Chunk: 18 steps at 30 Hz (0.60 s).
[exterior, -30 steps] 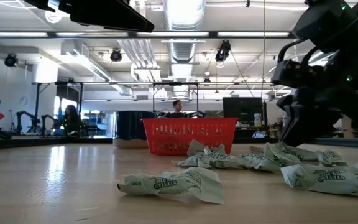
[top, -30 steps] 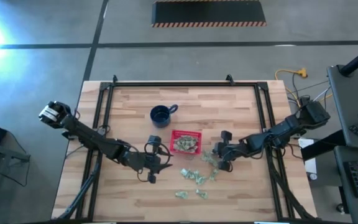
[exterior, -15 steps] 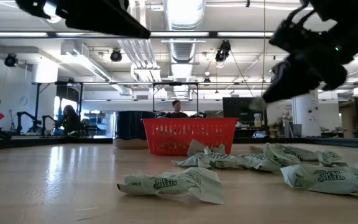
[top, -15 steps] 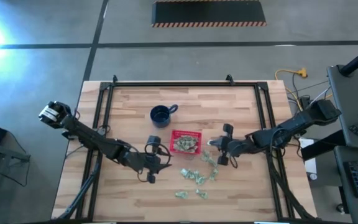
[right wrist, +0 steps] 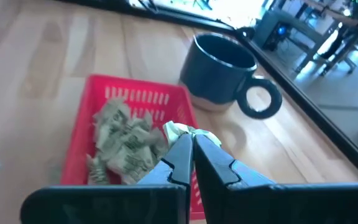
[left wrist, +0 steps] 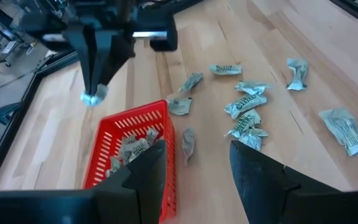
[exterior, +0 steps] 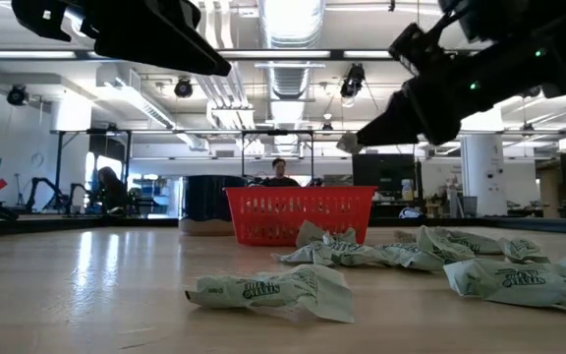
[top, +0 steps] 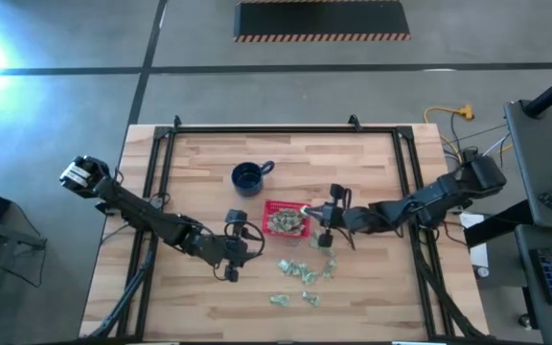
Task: Pick and place Stevia / Truvia into bins
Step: Put the white stevia packet into the red basket
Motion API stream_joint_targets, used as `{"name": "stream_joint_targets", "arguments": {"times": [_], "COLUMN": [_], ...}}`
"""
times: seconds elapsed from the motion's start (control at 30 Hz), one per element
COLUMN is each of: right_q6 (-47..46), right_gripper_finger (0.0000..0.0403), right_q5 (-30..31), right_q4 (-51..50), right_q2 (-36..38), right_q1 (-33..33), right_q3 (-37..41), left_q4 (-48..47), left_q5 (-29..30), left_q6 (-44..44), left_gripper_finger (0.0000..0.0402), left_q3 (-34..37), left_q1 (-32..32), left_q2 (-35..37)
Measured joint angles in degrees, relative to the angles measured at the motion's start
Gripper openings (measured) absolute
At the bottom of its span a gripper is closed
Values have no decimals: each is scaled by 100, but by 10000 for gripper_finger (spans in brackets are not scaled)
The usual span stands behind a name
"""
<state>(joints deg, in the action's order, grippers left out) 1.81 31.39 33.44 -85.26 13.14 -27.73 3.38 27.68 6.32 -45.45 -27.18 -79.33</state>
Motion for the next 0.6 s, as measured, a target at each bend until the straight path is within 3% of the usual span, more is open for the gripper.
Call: {"name": "stream_joint_targets", "arguments": {"times": [0.6], "right_q6": [151], "right_gripper_finger": [10], "right_q5": [-461], "right_q4": [-14], "right_q2": [-1008], "right_q1": [-284], "right_q3": [-741], "left_q4": [7], "left_q5": [-4], "left_q6": [5], "left_gripper_finger": [160], "left_q3": [5], "left_q1": [7], "left_q2": [-2]}}
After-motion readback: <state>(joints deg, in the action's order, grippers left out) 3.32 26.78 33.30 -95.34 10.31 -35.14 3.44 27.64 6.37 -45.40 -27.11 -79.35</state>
